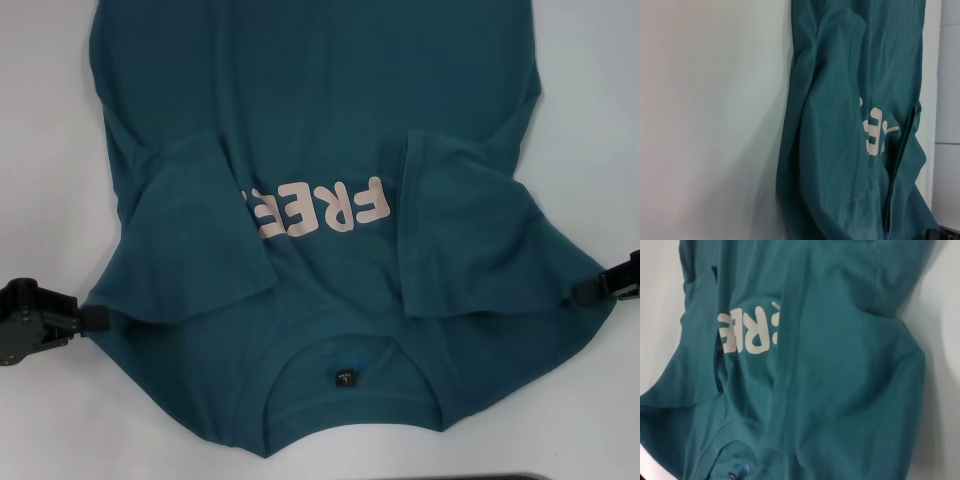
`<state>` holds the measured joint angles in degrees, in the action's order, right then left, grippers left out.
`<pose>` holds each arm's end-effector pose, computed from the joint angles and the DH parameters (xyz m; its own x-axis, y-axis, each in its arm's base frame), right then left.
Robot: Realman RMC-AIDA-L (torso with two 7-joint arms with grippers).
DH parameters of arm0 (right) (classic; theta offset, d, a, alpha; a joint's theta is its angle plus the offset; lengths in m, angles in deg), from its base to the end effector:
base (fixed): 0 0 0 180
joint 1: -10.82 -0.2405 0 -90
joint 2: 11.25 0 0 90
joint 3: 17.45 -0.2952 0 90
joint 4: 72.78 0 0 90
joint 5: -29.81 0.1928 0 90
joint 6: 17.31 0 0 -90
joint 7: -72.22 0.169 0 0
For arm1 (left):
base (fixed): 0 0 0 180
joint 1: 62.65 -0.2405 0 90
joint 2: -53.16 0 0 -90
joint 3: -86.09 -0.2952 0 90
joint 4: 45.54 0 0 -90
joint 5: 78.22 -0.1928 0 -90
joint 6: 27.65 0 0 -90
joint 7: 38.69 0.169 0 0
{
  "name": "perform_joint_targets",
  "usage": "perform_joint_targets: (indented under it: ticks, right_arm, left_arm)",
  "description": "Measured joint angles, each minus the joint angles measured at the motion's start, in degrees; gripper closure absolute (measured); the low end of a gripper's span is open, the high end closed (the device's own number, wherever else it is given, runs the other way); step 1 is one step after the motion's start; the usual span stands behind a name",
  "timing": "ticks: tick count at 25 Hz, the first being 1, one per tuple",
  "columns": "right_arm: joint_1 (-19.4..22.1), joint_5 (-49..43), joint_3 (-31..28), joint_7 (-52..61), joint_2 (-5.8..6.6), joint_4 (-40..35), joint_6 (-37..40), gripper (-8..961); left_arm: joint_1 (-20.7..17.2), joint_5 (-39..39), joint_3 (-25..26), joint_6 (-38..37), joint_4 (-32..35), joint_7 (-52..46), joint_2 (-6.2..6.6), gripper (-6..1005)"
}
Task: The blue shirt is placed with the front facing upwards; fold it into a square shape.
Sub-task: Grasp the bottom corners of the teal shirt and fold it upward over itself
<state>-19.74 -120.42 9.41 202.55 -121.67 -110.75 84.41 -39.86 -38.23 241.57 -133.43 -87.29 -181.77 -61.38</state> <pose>0.3613 0.2902 0.0151 0.1337 -0.9882 -0.0749 -0.9907 -0.1351 0.0143 -0.3565 0.2551 0.0025 -0.1789 0.9715 0.1553 0.9608 0.1385 0.2402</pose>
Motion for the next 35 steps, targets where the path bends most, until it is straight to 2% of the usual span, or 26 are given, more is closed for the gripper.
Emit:
perform_joint_targets:
  ticks: [3, 6, 10, 13, 25, 30, 35]
  right_arm:
    - [0.21, -0.06, 0.06, 0.51, 0.23, -1.43, 1.04, 890]
    - [0.5, -0.6, 0.3, 0.95, 1.03, -4.31, 4.33, 906]
    - [0.78, -3.45, 0.67, 2.61, 2.62, -8.55, 8.33, 915]
    - [0.77, -5.58, 1.03, 3.2, 2.92, -10.61, 10.51, 914]
    - [0.29, -6.85, 2.35, 2.85, 2.31, -10.58, 11.87, 915]
    - [-1.2, 1.92, 1.84, 3.53, 2.58, -10.54, 11.89, 915]
    - [-3.24, 11.18, 0.82, 6.28, 2.94, -11.13, 9.86, 915]
  left_arm:
    - [0.02, 0.0, -0.15, -0.26, 0.0, 0.0, 0.06, 973]
    - [-0.08, -0.15, -0.78, -1.52, -0.22, 0.25, 0.71, 972]
    - [-0.44, -2.82, -3.25, -3.25, -0.58, 0.45, 2.81, 972]
    - [-0.47, -5.05, -4.75, -4.38, -0.72, 0.52, 3.49, 972]
    - [-0.16, -7.27, -6.24, -7.47, -2.29, 2.24, 3.12, 972]
    - [2.4, -0.43, -5.05, -10.15, -2.25, 3.79, 2.6, 972]
    - [6.95, 6.41, -3.79, -7.16, -1.68, -0.15, 2.87, 972]
